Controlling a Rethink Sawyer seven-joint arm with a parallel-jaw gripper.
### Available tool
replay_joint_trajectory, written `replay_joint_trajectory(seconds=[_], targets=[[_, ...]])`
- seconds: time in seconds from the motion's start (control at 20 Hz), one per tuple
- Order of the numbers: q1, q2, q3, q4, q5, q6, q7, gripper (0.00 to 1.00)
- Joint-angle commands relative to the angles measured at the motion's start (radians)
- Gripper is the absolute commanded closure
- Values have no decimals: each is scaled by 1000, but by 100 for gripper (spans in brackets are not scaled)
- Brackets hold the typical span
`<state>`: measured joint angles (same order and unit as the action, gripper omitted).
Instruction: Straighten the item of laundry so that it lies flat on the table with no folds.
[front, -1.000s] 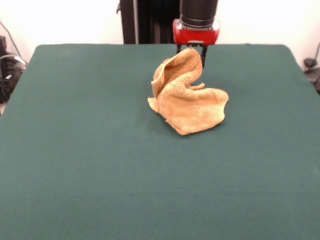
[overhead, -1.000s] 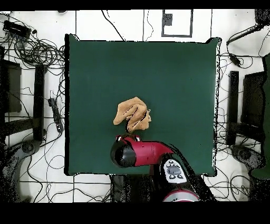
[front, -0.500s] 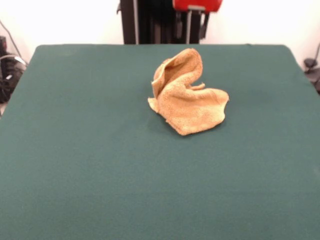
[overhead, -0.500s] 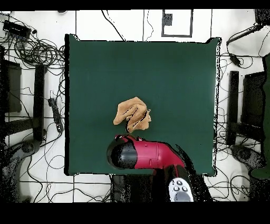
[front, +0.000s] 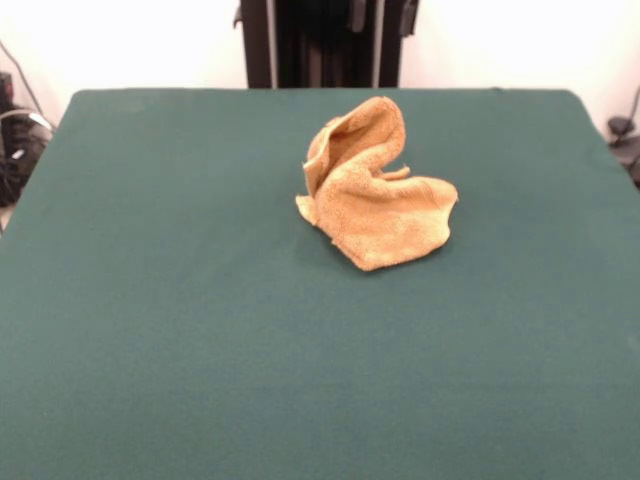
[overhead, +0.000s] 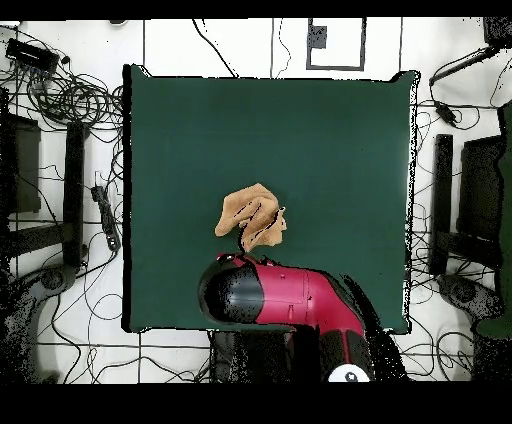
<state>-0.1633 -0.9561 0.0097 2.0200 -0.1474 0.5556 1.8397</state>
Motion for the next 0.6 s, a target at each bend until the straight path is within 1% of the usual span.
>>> replay_joint_trajectory(seconds=[0.05,0.15,0.6], targets=[[-6,8,115,-40,51,6,58,0],[-13,8,121,-47,51,-13,57,0],[-24,26,120,-85,40,-24,59,0]])
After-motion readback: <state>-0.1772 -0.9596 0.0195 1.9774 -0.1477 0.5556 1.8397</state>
